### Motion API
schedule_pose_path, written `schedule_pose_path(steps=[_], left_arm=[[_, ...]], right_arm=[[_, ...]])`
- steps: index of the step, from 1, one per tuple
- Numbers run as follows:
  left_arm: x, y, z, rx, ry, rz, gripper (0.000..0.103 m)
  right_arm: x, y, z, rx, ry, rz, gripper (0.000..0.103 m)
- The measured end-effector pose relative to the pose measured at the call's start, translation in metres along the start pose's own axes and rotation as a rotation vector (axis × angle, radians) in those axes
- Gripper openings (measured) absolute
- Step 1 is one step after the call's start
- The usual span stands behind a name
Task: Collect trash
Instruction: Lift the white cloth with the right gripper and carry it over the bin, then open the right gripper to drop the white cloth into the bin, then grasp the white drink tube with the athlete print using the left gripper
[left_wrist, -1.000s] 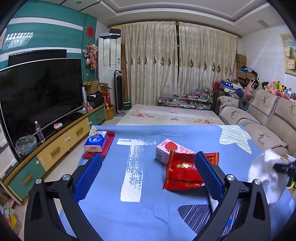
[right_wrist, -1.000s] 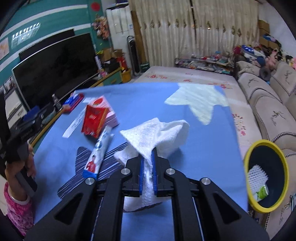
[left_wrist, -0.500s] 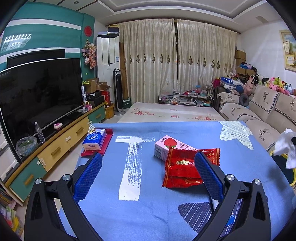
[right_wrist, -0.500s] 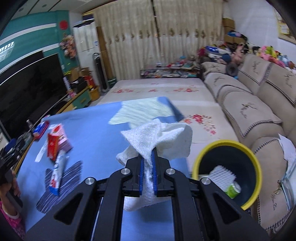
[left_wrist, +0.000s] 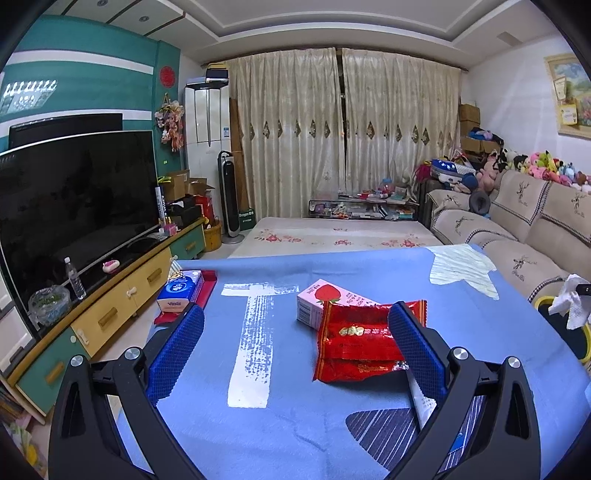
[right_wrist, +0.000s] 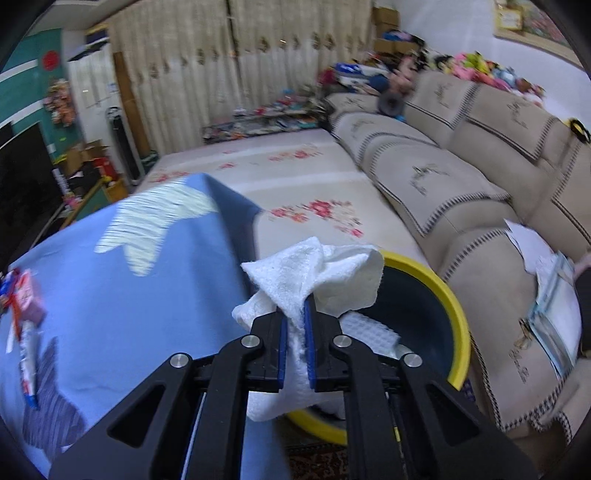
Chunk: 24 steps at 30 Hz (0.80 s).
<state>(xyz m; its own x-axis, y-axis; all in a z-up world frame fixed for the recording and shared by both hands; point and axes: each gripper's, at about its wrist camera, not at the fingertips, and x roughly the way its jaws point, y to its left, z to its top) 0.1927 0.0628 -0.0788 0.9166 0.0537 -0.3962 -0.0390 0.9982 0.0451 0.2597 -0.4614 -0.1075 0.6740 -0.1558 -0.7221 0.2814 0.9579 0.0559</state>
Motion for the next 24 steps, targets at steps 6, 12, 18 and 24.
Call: schedule_pose_path(steps=[6, 12, 18, 24], left_arm=[[0.005, -0.006, -0.002, 0.026, 0.012, 0.002, 0.098], [0.005, -0.010, -0.003, 0.044, 0.010, 0.005, 0.098], [0.009, -0.016, -0.005, 0.013, 0.057, -0.049, 0.098], [0.008, -0.047, -0.010, 0.007, 0.193, -0.096, 0.098]], right_arm=[[0.028, -0.021, -0.004, 0.032, 0.047, -0.078, 0.016], [0.033, -0.031, -0.014, 0.056, 0.075, -0.102, 0.070], [0.021, -0.033, -0.027, 0.086, 0.061, -0.060, 0.074], [0.012, -0.031, -0.032, 0.078, 0.044, -0.025, 0.074]])
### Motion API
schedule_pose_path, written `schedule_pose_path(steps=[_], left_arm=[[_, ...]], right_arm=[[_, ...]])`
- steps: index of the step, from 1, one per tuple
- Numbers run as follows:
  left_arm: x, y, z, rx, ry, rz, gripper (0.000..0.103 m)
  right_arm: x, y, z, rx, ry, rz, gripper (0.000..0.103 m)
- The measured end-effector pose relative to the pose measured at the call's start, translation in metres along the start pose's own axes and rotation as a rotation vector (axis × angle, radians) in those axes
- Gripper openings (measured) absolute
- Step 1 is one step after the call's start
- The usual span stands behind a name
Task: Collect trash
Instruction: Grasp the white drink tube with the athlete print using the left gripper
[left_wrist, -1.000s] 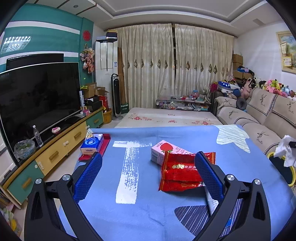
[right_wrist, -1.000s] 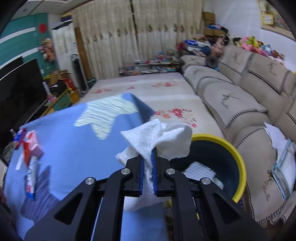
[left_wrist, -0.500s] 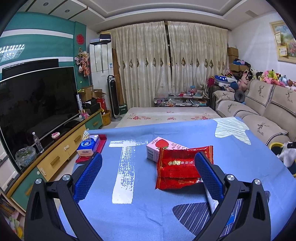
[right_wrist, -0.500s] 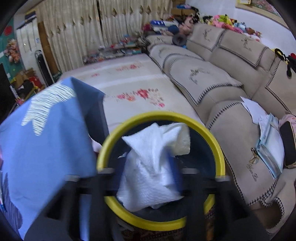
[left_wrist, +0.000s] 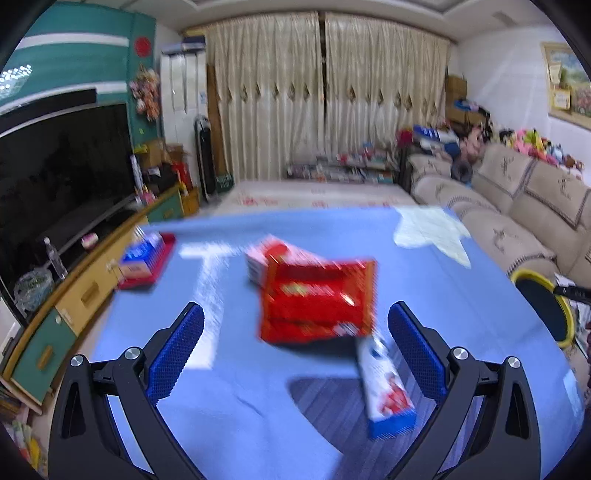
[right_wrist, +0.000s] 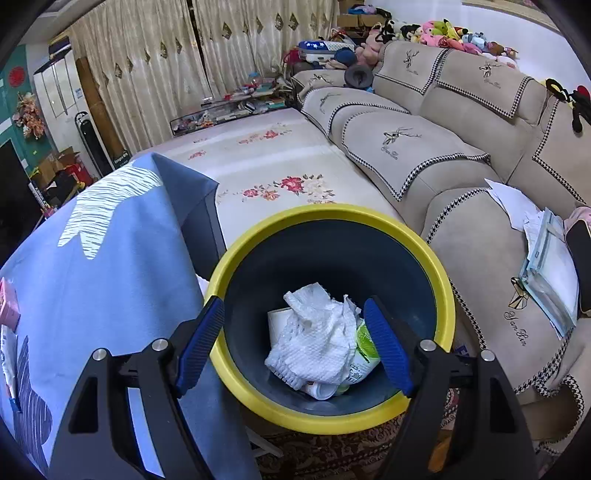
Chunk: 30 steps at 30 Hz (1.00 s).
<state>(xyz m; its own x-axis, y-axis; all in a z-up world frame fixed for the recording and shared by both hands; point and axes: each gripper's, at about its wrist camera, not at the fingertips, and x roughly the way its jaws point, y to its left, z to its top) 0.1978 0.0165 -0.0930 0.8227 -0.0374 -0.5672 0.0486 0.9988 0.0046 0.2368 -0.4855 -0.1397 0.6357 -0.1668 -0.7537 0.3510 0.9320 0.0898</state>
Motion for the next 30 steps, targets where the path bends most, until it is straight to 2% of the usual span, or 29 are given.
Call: schedule_pose_path(steps=[2, 4, 10, 18, 23, 27, 30], left_arm=[[0.010, -0.014, -0.007, -0.011, 0.086, -0.052, 0.098], [0.020, -0.028, -0.014, -0.002, 0.140, -0.070, 0.098], [0.045, -0.057, -0.020, 0.025, 0.207, -0.049, 0.098], [0.073, -0.063, -0.018, 0.000, 0.283, -0.014, 0.080], [0.084, -0.065, -0.025, -0.013, 0.324, -0.019, 0.064], [0.081, -0.065, -0.028, 0.001, 0.307, -0.008, 0.054], [0.079, -0.065, -0.028, 0.006, 0.303, -0.023, 0.040]], right_arm=[[-0.001, -0.003, -0.001, 0.002, -0.003, 0.018, 0.075], [-0.002, -0.004, -0.003, 0.001, 0.000, 0.033, 0.075], [0.001, -0.009, -0.009, 0.004, 0.016, 0.065, 0.076], [0.004, -0.029, -0.016, 0.046, 0.021, 0.078, 0.077], [0.005, -0.038, -0.020, 0.068, 0.024, 0.084, 0.077], [0.005, -0.041, -0.023, 0.072, 0.026, 0.089, 0.077], [0.004, -0.042, -0.024, 0.076, 0.025, 0.090, 0.077]])
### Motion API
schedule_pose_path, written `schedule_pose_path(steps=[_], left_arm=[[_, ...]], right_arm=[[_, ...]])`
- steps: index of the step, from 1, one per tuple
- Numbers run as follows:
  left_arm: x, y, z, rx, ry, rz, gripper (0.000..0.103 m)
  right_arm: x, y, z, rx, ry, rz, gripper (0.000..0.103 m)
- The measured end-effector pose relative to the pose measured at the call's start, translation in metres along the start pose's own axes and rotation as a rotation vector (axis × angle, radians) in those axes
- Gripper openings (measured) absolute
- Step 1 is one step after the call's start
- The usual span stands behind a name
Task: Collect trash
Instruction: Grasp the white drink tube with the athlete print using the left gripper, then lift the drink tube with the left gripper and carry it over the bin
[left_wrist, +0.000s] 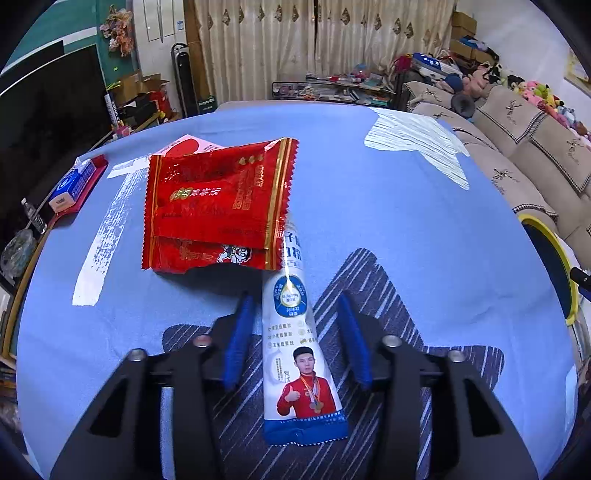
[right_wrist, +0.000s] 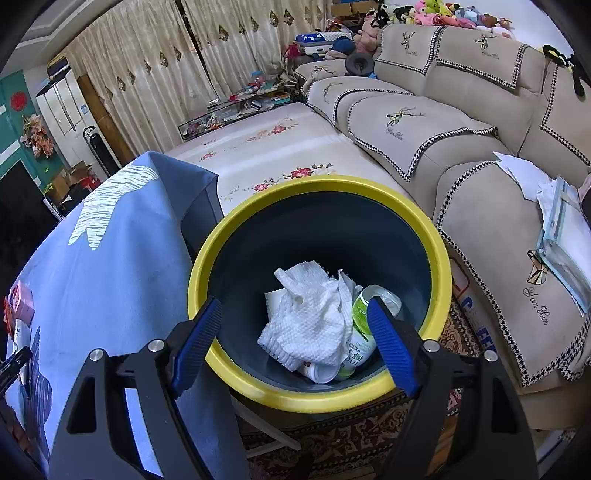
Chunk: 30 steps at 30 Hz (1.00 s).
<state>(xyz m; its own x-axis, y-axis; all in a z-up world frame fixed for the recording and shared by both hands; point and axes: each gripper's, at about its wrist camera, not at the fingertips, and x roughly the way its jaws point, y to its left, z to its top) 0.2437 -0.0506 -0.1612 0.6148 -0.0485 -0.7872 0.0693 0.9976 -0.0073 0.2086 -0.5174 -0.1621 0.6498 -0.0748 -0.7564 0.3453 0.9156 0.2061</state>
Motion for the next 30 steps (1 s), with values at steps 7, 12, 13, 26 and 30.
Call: schedule_pose_path(steps=[7, 12, 13, 26, 30], left_arm=[[-0.003, -0.005, -0.002, 0.032, -0.008, -0.016, 0.027], [-0.009, -0.014, -0.006, 0.058, -0.003, -0.060, 0.026], [-0.011, -0.016, -0.007, 0.065, -0.004, -0.069, 0.026], [-0.063, -0.090, 0.011, 0.220, -0.087, -0.232, 0.026], [-0.074, -0.130, 0.025, 0.272, -0.113, -0.311, 0.026]], right_arm=[[-0.003, 0.003, -0.003, -0.004, -0.002, 0.009, 0.077], [-0.005, 0.002, -0.003, -0.001, -0.003, 0.007, 0.077], [-0.005, 0.001, -0.003, 0.001, -0.004, 0.007, 0.077], [-0.013, -0.019, -0.005, 0.033, -0.020, -0.029, 0.077], [-0.018, -0.034, -0.005, 0.055, -0.046, -0.074, 0.077]])
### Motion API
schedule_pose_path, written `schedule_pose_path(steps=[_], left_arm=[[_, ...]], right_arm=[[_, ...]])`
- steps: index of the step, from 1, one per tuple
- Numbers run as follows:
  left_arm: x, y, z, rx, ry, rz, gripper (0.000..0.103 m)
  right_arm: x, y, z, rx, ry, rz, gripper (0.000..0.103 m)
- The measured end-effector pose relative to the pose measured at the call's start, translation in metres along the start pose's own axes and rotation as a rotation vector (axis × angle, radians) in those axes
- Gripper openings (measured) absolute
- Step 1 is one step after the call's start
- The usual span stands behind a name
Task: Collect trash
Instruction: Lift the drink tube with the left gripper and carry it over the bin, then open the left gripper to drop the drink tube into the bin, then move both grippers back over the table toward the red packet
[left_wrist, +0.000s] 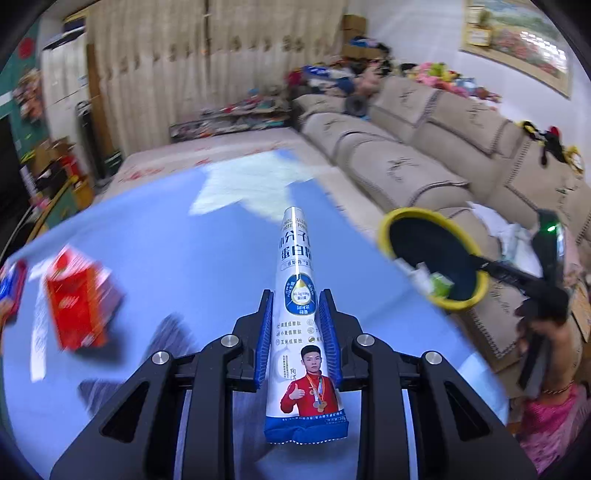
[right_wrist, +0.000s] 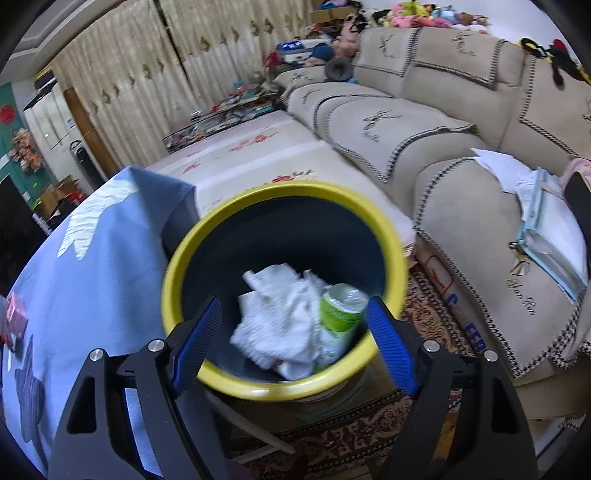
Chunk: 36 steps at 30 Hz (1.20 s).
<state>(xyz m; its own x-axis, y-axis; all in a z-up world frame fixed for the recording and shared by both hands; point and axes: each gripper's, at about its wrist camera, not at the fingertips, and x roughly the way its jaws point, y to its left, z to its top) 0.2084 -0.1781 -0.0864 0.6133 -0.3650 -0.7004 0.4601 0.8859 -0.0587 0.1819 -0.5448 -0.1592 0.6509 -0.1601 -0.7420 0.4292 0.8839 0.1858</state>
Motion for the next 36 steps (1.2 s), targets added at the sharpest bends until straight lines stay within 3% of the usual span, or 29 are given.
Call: schedule_pose_path(steps=[3, 7, 13, 18, 24, 25, 26, 28, 31, 36], left_arm=[[0.011, -0.033, 0.020, 0.037, 0.003, -0.088, 0.026], [0.034, -0.077, 0.043, 0.100, 0.016, -0.153, 0.026], [0.091, -0.143, 0.072, 0.152, 0.095, -0.268, 0.026], [0.137, -0.195, 0.085, 0.214, 0.129, -0.277, 0.026], [0.185, -0.230, 0.090, 0.219, 0.179, -0.274, 0.027], [0.193, -0.233, 0.091, 0.217, 0.187, -0.269, 0.037], [0.199, -0.234, 0.091, 0.210, 0.192, -0.260, 0.053], [0.203, -0.232, 0.093, 0.191, 0.181, -0.247, 0.074], [0.194, -0.222, 0.101, 0.153, 0.147, -0.250, 0.074], [0.127, -0.181, 0.110, 0.100, -0.002, -0.244, 0.086]], right_arm=[[-0.002, -0.016, 0.001, 0.024, -0.008, -0.017, 0.077], [-0.002, -0.038, 0.000, 0.058, -0.009, -0.036, 0.077], [-0.004, -0.073, 0.000, 0.116, -0.019, -0.062, 0.077], [0.000, -0.095, -0.004, 0.151, -0.013, -0.076, 0.078], [0.005, -0.108, -0.008, 0.173, -0.001, -0.077, 0.078], [0.005, -0.109, -0.008, 0.175, 0.000, -0.078, 0.078], [0.005, -0.110, -0.009, 0.177, 0.000, -0.077, 0.078], [0.005, -0.110, -0.009, 0.176, 0.000, -0.076, 0.078], [0.005, -0.110, -0.011, 0.174, 0.001, -0.078, 0.078], [0.003, -0.104, -0.011, 0.164, 0.001, -0.072, 0.078]])
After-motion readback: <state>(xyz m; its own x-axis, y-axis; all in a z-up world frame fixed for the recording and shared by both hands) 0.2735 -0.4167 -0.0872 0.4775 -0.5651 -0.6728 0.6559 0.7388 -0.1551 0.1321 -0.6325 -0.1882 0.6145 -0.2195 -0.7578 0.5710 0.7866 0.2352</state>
